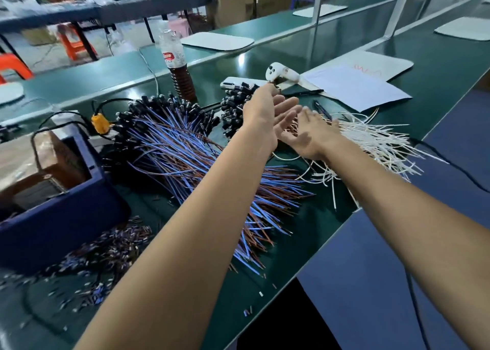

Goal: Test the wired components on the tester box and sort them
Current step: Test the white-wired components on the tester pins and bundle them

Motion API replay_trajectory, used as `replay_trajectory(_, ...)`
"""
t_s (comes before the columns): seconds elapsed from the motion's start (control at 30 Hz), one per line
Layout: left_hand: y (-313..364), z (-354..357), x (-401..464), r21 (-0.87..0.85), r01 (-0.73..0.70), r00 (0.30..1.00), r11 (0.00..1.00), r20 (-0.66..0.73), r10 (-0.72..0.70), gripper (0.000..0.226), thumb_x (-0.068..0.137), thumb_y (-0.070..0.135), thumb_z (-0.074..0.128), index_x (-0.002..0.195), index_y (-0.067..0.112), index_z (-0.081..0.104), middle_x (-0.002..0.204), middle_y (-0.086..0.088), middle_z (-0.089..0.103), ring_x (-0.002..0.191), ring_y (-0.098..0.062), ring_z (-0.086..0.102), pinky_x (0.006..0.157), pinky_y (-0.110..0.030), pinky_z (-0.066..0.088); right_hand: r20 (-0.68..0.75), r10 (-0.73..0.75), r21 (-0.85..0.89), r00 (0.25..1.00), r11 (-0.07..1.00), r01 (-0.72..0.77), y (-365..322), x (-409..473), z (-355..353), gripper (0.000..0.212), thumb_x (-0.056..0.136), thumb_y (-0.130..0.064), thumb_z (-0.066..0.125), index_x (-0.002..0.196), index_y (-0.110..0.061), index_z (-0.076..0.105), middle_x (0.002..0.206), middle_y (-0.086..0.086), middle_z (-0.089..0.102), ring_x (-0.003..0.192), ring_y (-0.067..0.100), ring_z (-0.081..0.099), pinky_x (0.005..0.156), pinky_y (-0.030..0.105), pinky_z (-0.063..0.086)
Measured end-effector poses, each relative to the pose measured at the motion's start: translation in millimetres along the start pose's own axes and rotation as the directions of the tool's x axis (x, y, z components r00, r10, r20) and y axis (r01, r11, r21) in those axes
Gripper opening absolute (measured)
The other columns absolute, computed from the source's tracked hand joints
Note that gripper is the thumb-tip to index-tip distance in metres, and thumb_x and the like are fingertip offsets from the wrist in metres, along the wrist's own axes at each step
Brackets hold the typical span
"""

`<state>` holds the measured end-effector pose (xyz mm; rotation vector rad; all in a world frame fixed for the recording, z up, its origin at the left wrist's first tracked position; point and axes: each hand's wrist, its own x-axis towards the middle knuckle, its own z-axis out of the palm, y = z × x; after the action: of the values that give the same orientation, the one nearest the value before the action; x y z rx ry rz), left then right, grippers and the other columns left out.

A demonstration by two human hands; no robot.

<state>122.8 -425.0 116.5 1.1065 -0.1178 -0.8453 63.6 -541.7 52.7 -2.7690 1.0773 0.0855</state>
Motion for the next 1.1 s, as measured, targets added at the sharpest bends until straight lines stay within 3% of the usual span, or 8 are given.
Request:
replay_trajectory(0.13,10,-35,-42,0.040,-0.022,0.996,0.999,0.092,0.018,0.022,0.101,0.014,0.049,0.091,0.000,0.063,0.079,-0.014,0.073,0.060,-0.022,0.070,0.049,-0.020,0.055,-0.309,-0.062,0.130,0.949,0.986,0.106,-32,-25,-12,0.067,0.100,-0.047,0.053,0.150,-0.004,0.040,0.159,0.020,0.040,0.148,0.035,0.038,0.121,0.057,0.029)
replay_trajectory(0.2,15,-57,-65,0.054,-0.050,0.992,0.997,0.118,0.044,0.025,0.102,0.016,0.048,0.085,0.005,0.063,0.073,-0.011,0.072,0.057,-0.018,0.068,0.048,-0.018,0.054,-0.568,-0.148,0.154,0.810,0.947,0.282,-65,-45,-13,0.027,0.096,-0.032,0.057,0.109,-0.010,0.062,0.115,0.022,0.068,0.108,0.042,0.064,0.088,0.049,0.053)
replay_trajectory(0.3,29,-105,-102,0.129,-0.130,0.984,0.983,0.135,0.112,0.029,0.104,0.019,0.047,0.081,0.008,0.062,0.066,-0.005,0.068,0.053,-0.014,0.065,0.045,-0.017,0.051,-0.668,-0.226,0.198,0.708,0.864,0.463,-120,-83,-15,0.044,0.101,-0.043,0.051,0.068,-0.014,0.052,0.075,0.018,0.069,0.073,0.043,0.064,0.059,0.042,0.043)
replay_trajectory(0.4,46,-170,-147,0.284,-0.174,0.978,0.943,0.158,0.133,0.031,0.104,0.021,0.045,0.080,0.011,0.062,0.062,0.000,0.066,0.049,-0.012,0.062,0.042,-0.016,0.043,-0.534,-0.495,0.147,0.685,0.743,0.653,-173,-119,-11,0.030,0.088,-0.036,0.054,0.066,-0.015,0.050,0.074,0.017,0.067,0.074,0.042,0.062,0.063,0.045,0.046)
replay_trajectory(0.53,57,-259,-207,0.441,-0.156,0.984,0.884,0.150,0.098,0.035,0.101,0.023,0.050,0.074,0.009,0.067,0.059,-0.004,0.066,0.043,-0.014,0.060,0.038,-0.017,0.041,-0.179,-0.841,-0.066,0.511,0.528,0.847,-251,-161,6,0.016,0.088,-0.016,0.062,0.077,-0.025,0.053,0.092,0.014,0.073,0.094,0.039,0.067,0.081,0.047,0.053)
replay_trajectory(0.7,59,-333,-264,0.600,-0.039,0.999,0.799,0.015,0.038,0.025,0.088,0.028,0.061,0.072,0.010,0.070,0.062,-0.015,0.068,0.044,-0.020,0.063,0.038,-0.019,0.042,0.039,-0.936,0.179,0.349,0.350,0.920,-324,-206,30,0.018,0.078,0.002,0.069,0.072,-0.015,0.068,0.079,0.009,0.074,0.073,0.017,0.064,0.064,0.031,0.043)
replay_trajectory(0.9,83,-402,-307,0.835,0.308,0.917,0.455,-0.388,0.093,0.009,0.083,0.016,0.061,0.076,0.012,0.066,0.064,-0.006,0.073,0.045,-0.012,0.059,0.039,-0.015,0.031,0.046,-0.925,0.334,0.377,0.370,0.867,-392,-251,68,0.018,0.090,-0.006,0.060,0.082,-0.009,0.076,0.081,0.014,0.074,0.072,0.030,0.070,0.068,0.039,0.057)
replay_trajectory(1.1,115,-447,-308,0.784,0.399,0.573,0.475,-0.618,0.539,0.014,0.085,0.010,0.061,0.080,0.012,0.074,0.083,-0.011,0.078,0.082,-0.026,0.075,0.075,-0.036,0.061,-0.039,-0.787,0.537,0.616,0.503,0.677,-457,-267,99,0.031,0.102,-0.026,0.062,0.092,0.002,0.071,0.089,0.023,0.072,0.081,0.041,0.072,0.080,0.053,0.061)
